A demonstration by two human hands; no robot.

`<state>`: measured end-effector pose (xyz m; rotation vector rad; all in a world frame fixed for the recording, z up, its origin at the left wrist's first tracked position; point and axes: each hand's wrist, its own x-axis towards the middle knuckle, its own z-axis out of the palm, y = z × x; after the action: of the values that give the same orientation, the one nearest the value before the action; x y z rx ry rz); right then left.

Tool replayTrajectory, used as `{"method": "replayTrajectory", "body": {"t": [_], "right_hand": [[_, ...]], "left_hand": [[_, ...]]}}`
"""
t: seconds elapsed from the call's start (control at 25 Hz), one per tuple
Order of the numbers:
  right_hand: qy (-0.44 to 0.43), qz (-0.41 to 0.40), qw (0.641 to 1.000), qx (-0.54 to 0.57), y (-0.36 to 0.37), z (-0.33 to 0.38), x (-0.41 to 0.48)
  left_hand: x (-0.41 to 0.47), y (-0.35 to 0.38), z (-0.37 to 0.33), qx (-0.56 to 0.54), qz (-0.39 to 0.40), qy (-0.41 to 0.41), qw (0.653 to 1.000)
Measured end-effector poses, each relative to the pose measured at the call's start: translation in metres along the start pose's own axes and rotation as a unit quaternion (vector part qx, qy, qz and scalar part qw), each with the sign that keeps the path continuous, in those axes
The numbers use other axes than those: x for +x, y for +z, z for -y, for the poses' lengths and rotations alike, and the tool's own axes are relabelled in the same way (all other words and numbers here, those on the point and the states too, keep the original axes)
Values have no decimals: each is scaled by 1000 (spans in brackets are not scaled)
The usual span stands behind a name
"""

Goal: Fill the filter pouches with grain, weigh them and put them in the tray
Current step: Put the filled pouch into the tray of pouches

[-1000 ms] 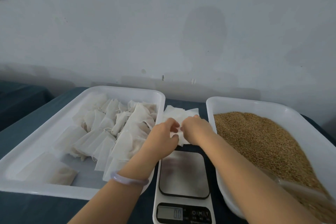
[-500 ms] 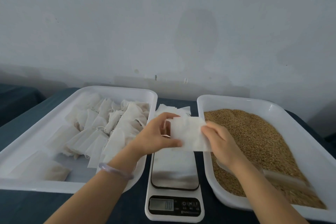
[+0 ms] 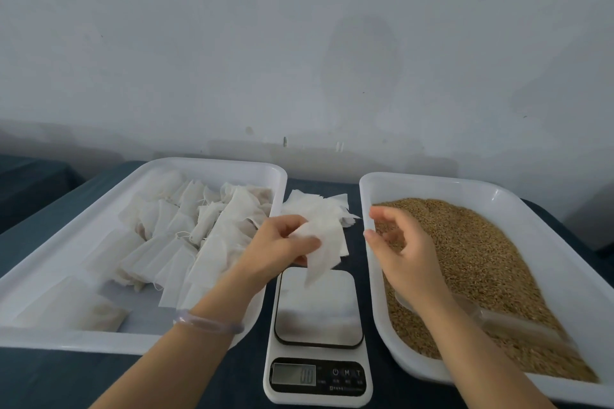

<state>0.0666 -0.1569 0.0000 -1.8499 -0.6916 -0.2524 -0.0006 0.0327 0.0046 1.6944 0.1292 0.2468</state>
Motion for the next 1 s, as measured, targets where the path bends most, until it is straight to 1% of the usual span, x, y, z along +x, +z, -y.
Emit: {"method": "replayTrajectory", "body": {"t": [0.04,0.12,0.16,0.2,0.24,0.32,0.44,0.48,0.56,0.64,0.84,1.0], "right_hand": [[-59,-5,998,-32,1,1,-2],[-150,36,986,-60,7,2,-7],[-170,73,981,-64,10,3,-8],[-175,110,976,-68,11,4,-8],[-175,139,972,-75,12,3,-8],[-168,153,970,-91,12,3,-7],[-136,112,981,-84,12,3,-7],[-129,92,984,-85,12,3,-7],[-111,59,988,-90,10,2,-7],[-84,51,992,-79,8,2,-9],[-49,126,988,-75,8,3,-11],[-45,133,989,-54,7,4,-10]], "left_hand": [[-1,1,1,40,12,9,999],[-1,2,5,152,32,41,987],[0,3,5,189,38,52,980],[0,3,5,202,44,52,977],[0,2,5,206,52,46,976],[-2,2,5,194,75,38,977],[-4,3,5,178,112,33,977],[-4,4,5,187,117,28,975],[-3,4,7,239,118,20,964],[-2,5,8,261,124,11,957],[-6,2,5,204,155,22,966],[-4,4,7,223,140,16,965]]}}
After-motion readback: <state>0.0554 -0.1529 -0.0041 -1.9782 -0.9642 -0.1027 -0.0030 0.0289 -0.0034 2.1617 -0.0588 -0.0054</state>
